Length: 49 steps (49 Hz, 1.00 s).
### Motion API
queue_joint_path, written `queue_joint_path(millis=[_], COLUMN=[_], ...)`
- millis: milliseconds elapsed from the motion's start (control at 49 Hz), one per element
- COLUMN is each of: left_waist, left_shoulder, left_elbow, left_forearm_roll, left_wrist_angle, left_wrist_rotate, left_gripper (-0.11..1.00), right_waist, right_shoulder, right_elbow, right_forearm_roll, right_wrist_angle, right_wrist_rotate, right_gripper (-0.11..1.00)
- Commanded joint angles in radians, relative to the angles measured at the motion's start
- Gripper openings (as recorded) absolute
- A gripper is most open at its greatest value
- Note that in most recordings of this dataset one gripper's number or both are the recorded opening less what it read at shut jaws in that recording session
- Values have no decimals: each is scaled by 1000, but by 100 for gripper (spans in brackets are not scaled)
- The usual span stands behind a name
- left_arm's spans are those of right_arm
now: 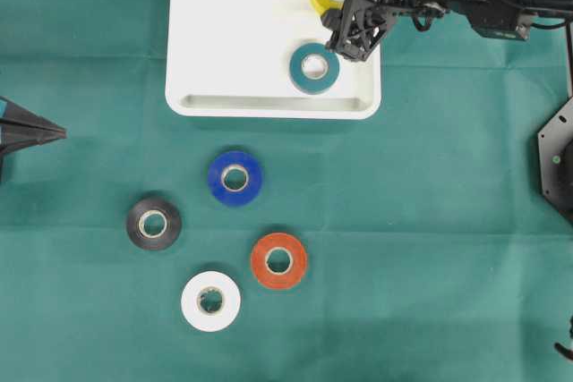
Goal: Put the tape into the white case with the right arm.
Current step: 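Carry the yellow roll into the tray's upper right and release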
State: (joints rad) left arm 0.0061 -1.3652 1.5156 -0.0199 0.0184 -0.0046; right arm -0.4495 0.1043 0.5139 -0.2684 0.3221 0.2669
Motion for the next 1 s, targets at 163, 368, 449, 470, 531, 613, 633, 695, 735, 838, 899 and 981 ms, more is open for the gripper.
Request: queue_joint_path(millis=[163, 368, 449, 470, 531, 613, 633, 695, 735, 838, 899, 981], left_waist=[0, 0, 2, 2, 0, 0, 0, 0, 2, 2, 3, 8], left_shoulder=[8, 8, 8, 8, 8, 8, 8, 8, 8, 6, 5, 3], left_elbow=[-11, -11, -11, -11, -11, -12, -12, -11, -11, -11, -11, -11], left_forearm_roll=[-3, -3, -2, -3, -3, -3, -2, -2, -3, -3, -3, -3], left_wrist_angle=[-3, -3, -3, -3, -3, -3, -3, -3, -3, -3, -3, -3], left_wrist_rotate=[-2, -2, -2, -2, -2, -2, -2, -2, -2, 0, 0, -2], left_gripper=[0, 0, 0, 0, 0, 0, 0, 0, 0, 0, 0, 0], right_waist=[5, 3, 3, 3, 3, 5, 3, 5, 5, 5, 5, 5], right_shoulder=[-11, -29, -58, -67, -100, -158, -173, -218, -250, -336, -387, -453], right_elbow=[8, 29, 55, 66, 98, 156, 170, 216, 249, 333, 382, 446], right_forearm_roll=[-3, -3, -3, -3, -5, -3, -3, -3, -3, -3, -2, 0], right_wrist_angle=[-34, -34, -32, -34, -35, -44, -48, -60, -69, -103, -127, -161], right_wrist_rotate=[0, 0, 0, 0, 0, 2, 2, 2, 2, 3, 3, 3], right_gripper=[61, 61, 61, 61, 61, 61, 61, 61, 61, 61, 61, 61])
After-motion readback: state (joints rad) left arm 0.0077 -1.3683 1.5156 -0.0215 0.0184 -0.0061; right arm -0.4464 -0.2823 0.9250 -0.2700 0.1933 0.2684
